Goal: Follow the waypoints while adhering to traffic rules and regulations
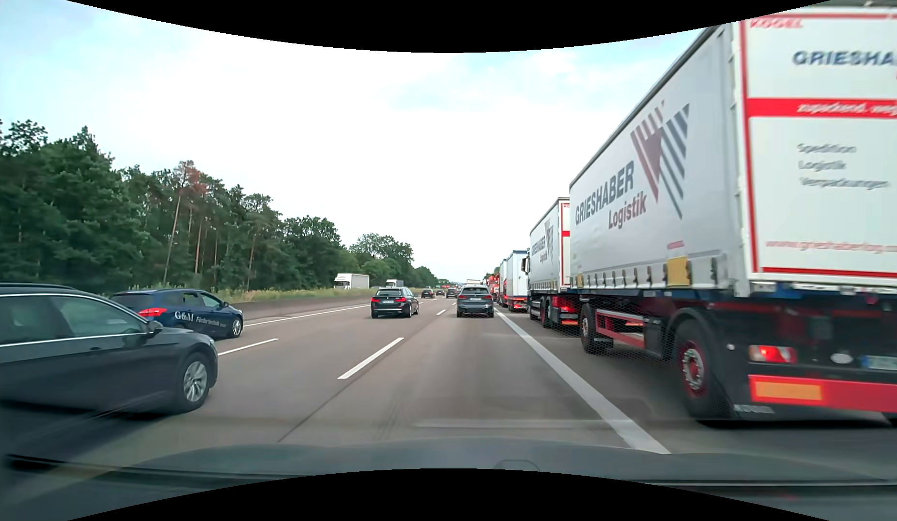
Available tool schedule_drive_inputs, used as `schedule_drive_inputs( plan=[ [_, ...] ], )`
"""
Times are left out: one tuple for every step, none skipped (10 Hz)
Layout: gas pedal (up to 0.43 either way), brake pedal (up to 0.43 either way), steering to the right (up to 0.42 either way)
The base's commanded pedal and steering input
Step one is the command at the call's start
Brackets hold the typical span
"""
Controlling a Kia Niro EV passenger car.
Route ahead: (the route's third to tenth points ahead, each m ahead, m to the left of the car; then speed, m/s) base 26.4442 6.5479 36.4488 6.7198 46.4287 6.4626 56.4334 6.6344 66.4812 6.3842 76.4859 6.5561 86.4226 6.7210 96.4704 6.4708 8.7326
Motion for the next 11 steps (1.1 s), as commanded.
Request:
schedule_drive_inputs(
  plan=[
    [0.000,0.000,-0.004],
    [0.000,0.000,-0.004],
    [0.000,0.000,-0.004],
    [0.000,0.000,-0.004],
    [0.000,0.000,-0.004],
    [0.000,0.000,-0.005],
    [0.008,0.000,-0.005],
    [0.028,0.000,-0.004],
    [0.028,0.000,-0.005],
    [0.039,0.000,-0.002],
    [0.039,0.000,-0.002]
  ],
)
